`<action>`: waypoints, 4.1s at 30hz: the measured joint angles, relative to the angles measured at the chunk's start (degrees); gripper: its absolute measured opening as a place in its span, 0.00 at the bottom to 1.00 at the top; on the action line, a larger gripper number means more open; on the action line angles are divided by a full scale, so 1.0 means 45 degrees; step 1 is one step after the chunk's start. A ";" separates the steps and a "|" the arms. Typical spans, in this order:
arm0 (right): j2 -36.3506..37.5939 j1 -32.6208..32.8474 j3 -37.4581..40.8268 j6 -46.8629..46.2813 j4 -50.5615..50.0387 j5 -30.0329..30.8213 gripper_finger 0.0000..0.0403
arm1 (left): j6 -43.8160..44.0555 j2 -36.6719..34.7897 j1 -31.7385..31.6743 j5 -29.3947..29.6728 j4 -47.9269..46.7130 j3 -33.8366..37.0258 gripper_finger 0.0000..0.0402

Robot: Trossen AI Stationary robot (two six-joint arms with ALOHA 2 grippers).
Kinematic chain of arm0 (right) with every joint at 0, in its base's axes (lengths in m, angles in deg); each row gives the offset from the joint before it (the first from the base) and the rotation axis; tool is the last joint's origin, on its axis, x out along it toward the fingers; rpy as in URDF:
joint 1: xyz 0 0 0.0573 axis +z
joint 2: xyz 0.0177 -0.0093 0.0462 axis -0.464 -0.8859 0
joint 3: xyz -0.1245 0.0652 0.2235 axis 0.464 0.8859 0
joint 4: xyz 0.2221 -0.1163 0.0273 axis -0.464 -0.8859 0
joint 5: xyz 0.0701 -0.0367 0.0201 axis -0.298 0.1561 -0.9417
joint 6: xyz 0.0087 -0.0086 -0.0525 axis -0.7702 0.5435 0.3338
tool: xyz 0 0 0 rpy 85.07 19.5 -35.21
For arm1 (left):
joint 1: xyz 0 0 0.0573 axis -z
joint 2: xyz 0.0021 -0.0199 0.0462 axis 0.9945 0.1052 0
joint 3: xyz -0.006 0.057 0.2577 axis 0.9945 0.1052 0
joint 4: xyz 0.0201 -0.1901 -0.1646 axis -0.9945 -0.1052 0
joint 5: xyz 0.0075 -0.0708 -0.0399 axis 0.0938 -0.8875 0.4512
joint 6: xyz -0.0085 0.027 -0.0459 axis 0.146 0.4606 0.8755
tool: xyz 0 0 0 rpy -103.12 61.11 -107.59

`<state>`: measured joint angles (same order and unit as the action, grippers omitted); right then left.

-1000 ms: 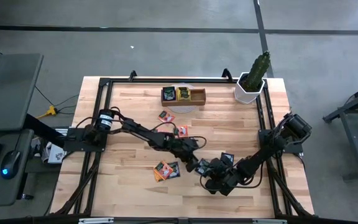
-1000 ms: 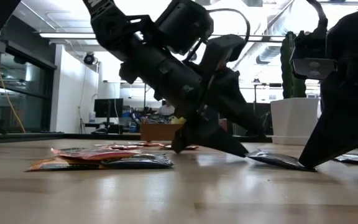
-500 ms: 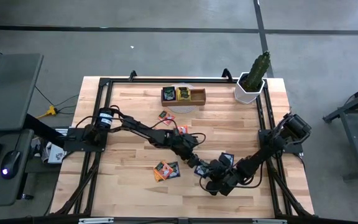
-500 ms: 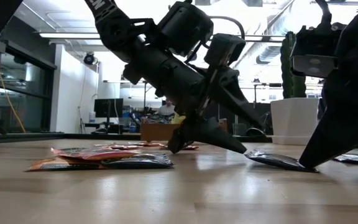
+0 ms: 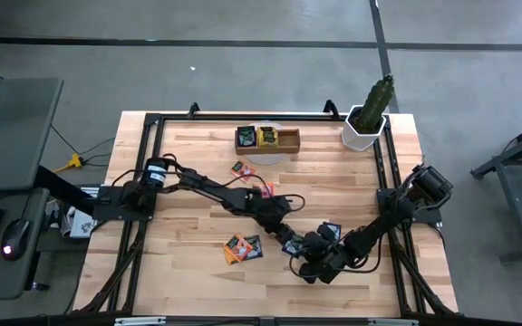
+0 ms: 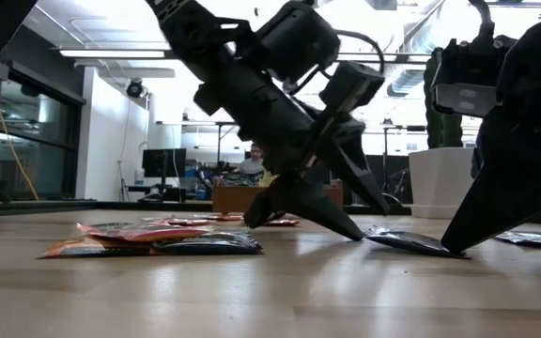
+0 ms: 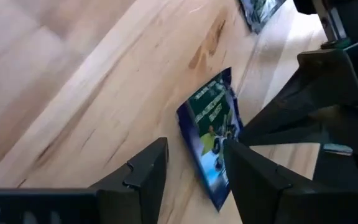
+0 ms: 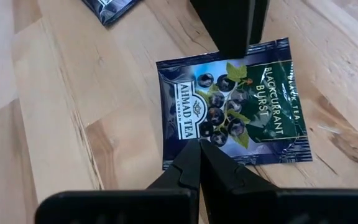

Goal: Pick & Place Tea
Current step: Put the middle purple tea bag in the left compartment of the organizer

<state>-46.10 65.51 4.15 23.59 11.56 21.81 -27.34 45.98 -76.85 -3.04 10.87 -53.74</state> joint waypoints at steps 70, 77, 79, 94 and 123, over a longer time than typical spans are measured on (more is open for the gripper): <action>0.5144 0.0253 -0.0010 -0.0333 -0.4270 0.0111 0.30 | -1.0453 -0.3630 -0.4408 0.1696 -0.3596 -0.1641 0.00; 0.5144 0.0253 -0.0010 0.0002 -0.4568 0.0120 0.30 | -1.0470 -0.5108 -0.6131 0.1786 -0.2362 0.0359 0.00; 0.5144 0.0248 -0.0010 0.0199 -0.4672 0.0315 0.30 | -1.0468 -0.5427 -0.6482 0.1786 -0.1041 0.1130 0.00; 0.5139 -0.2005 -0.0010 0.0631 -0.4700 -0.0026 0.29 | -0.9391 -0.7645 -0.8357 0.0669 0.8735 0.7957 0.00; 0.5139 -0.4609 -0.0010 0.1959 -0.3167 -0.1197 0.29 | -0.9169 -0.5989 -1.1502 -0.3165 1.0812 0.9206 0.00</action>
<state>-22.98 44.77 4.11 32.41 -2.69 16.42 -68.60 19.04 -128.61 -17.29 59.52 -12.31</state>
